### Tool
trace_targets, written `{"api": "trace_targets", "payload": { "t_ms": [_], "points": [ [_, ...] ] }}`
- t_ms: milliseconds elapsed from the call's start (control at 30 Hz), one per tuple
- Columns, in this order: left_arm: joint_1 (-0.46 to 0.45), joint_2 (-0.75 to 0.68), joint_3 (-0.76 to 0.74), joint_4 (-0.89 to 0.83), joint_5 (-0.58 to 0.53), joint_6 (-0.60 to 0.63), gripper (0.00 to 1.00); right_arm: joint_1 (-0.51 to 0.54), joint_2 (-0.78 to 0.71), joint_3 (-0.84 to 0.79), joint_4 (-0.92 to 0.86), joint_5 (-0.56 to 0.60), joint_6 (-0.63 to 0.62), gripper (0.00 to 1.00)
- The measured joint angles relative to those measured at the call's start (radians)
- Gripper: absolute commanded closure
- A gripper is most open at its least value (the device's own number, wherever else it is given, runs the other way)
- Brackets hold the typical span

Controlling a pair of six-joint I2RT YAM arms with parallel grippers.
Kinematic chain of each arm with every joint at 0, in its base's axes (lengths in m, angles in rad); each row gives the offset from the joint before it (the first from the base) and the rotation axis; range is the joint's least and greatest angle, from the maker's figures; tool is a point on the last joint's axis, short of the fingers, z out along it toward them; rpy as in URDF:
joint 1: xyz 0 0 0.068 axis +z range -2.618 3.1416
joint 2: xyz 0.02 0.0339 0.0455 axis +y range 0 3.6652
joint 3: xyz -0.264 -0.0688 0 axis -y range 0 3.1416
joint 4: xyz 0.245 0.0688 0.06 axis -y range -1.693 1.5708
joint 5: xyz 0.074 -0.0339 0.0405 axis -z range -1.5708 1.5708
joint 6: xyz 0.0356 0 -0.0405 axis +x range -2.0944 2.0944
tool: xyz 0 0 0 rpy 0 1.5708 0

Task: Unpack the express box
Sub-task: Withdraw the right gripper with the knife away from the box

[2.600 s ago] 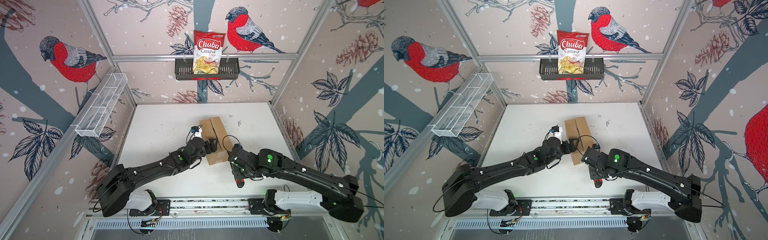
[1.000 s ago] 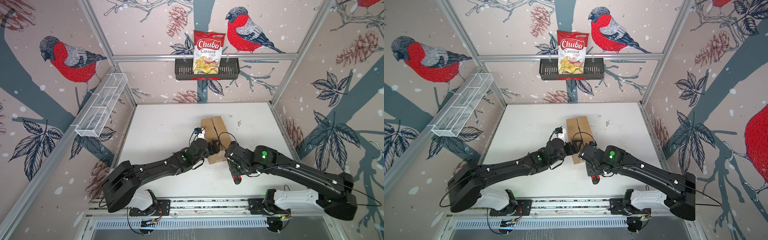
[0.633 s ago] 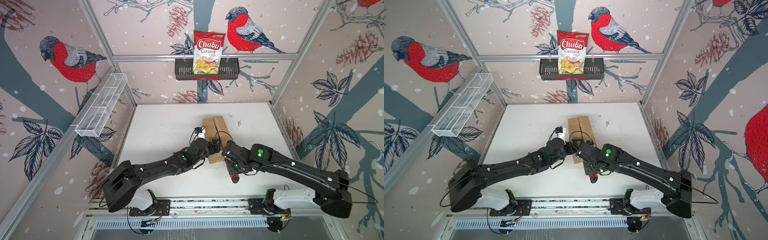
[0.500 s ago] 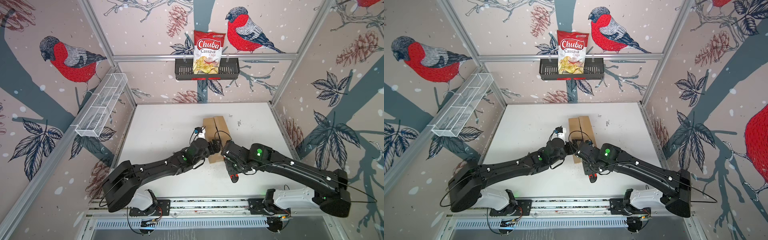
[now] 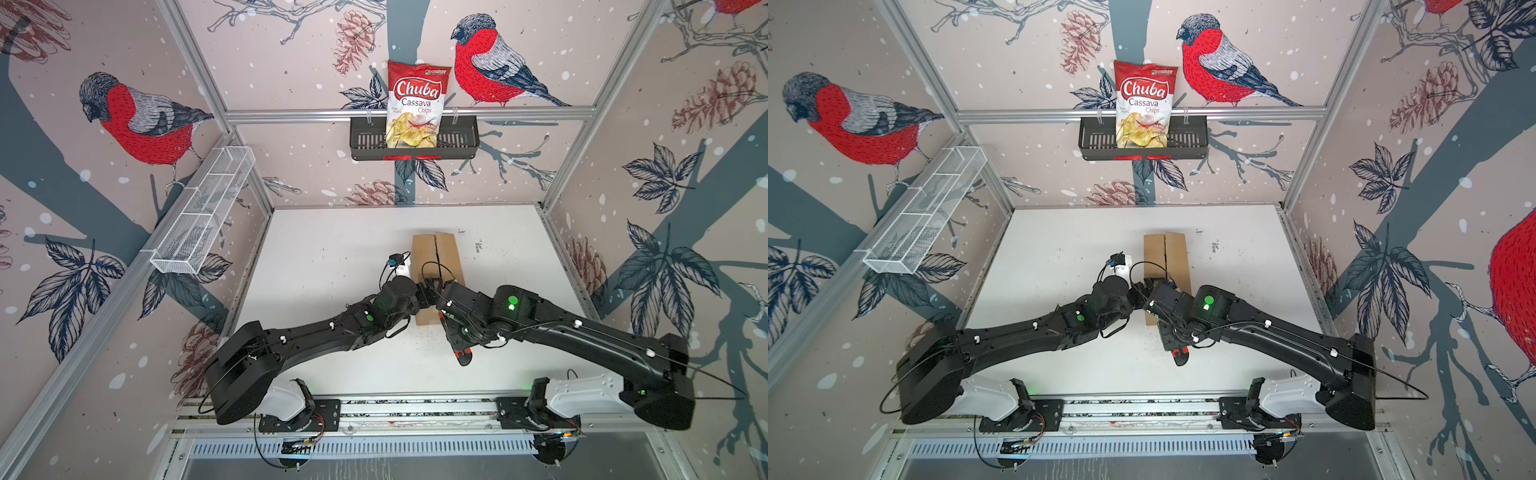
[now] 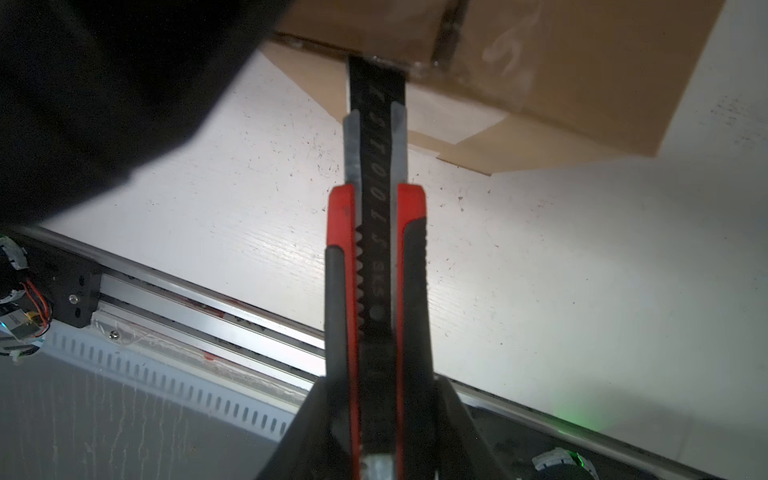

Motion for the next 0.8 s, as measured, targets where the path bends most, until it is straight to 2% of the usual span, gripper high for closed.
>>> {"api": "trace_targets", "payload": {
  "t_ms": [433, 800],
  "points": [
    [0.007, -0.035, -0.007, -0.003, -0.027, -0.006, 0.09, 0.015, -0.020, -0.024, 0.011, -0.016, -0.003, 0.92],
    [0.091, -0.156, -0.016, -0.070, -0.084, 0.020, 0.09, 0.083, -0.173, -0.127, -0.017, -0.013, 0.065, 0.92]
  ]
}}
